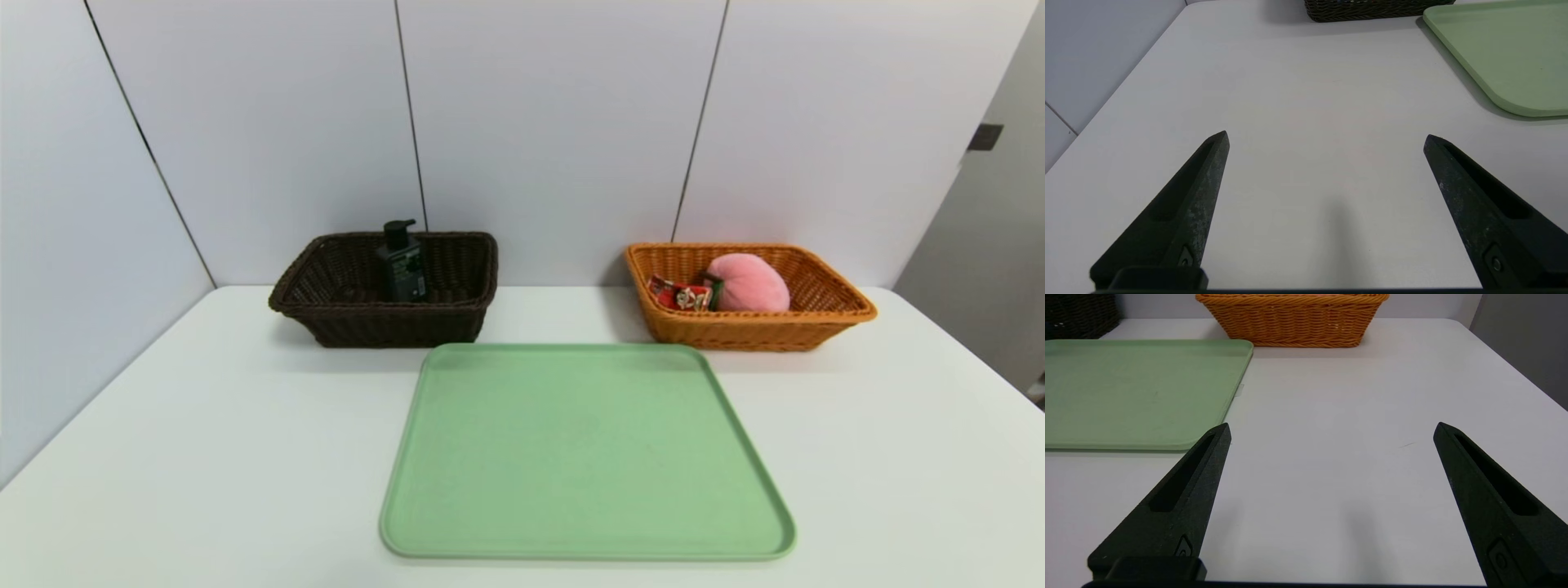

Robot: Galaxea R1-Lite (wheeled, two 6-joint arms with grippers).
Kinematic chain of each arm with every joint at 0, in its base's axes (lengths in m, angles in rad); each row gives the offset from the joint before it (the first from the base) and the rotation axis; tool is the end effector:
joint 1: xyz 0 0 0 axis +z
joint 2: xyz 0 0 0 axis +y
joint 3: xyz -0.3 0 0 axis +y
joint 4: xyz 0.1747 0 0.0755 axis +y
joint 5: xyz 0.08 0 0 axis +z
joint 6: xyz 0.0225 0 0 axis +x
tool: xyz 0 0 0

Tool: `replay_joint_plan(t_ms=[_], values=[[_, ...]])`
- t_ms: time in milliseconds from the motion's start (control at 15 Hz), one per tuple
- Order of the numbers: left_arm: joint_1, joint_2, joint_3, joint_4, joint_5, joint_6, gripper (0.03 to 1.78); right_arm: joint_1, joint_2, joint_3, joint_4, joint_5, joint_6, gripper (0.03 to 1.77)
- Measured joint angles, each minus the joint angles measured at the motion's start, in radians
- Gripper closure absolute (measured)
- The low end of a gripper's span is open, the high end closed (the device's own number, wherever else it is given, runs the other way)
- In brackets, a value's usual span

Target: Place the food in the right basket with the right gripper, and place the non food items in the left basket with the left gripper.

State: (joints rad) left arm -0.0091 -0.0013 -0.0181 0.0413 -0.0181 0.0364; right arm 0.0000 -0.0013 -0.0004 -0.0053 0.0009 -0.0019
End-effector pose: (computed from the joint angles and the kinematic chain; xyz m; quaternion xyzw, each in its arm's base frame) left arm -0.0243 -0.0002 0.0762 0.0181 0.0107 -0.0138 0.9997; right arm -0.0229 0.0000 0.0761 -0.0010 -0.0035 0.0004 1.0000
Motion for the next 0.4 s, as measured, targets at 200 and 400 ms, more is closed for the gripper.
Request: replay_joint_plan(t_ms=[200,400], values=[[0.0,0.0,0.0,0.0,0.0,0.0,0.12,0.0,0.0,0.0,0.0,-0.001,0.001,0.09],[0.0,0.0,0.0,0.0,0.0,0.0,0.12,0.0,0.0,0.0,0.0,-0.001,0.002,0.09]])
